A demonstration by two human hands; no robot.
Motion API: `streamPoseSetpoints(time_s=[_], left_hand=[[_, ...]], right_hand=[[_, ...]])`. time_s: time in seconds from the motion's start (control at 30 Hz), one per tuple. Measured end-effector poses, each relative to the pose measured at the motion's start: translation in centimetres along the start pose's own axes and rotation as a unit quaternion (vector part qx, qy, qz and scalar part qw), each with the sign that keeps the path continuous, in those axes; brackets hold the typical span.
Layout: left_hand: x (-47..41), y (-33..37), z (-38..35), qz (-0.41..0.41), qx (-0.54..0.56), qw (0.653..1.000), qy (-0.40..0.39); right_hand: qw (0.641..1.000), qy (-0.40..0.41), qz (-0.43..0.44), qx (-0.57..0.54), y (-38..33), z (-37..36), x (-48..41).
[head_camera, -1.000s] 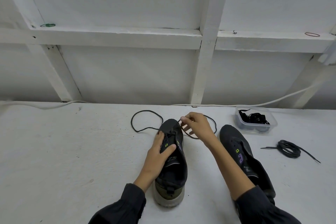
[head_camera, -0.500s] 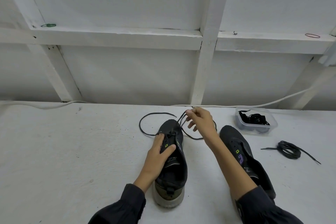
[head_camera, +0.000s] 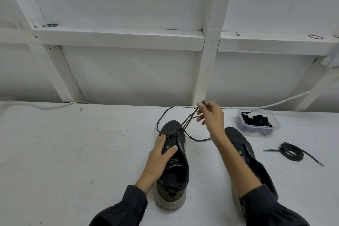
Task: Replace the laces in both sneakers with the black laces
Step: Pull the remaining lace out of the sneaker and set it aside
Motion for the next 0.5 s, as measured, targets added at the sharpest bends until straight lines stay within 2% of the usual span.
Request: streamPoseSetpoints(time_s=[0.1,0.17,0.23,0.33,0.43,0.5], left_hand=[[0.0,0.1,0.0,-0.009,-0.002,1.000,0.004],[0.0,0.0,0.0,-0.009,-0.008,1.000,0.004],[0.0,0.2,0.0,-0.005,-0.017,1.000,0.000],[0.0,0.2,0.0,-0.013,-0.018,1.000,-0.004],[0.0,0.1,0.0,-0.003,-0.005,1.000,-0.011],[0.1,0.2,0.0,-0.009,-0.002,1.000,-0.011]], right_hand=[[0.990,-0.095,-0.041,0.092,1.4,-1.1,0.9],[0.966,-0.184,-0.067,0.166,2.9,-2.1,2.0],[0.954,-0.220,-0.063,0.193,3.7,-2.7,2.6],[0.964,-0.195,-0.032,0.177,2.7,-2.3,1.9],[0.993,-0.079,0.002,0.082,1.1,-1.1,0.6],[1.000,-0.015,0.008,0.003,0.6,-0.4,0.4]])
Point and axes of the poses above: each hand's wrist, its own x-axis away from the middle knuckle, its own z-axis out of the back of the hand, y = z × x, the point moved 3 cm from there along -x, towards the middle knuckle, and after that the axes turned 6 degrees about -z, right-handed, at the moved point
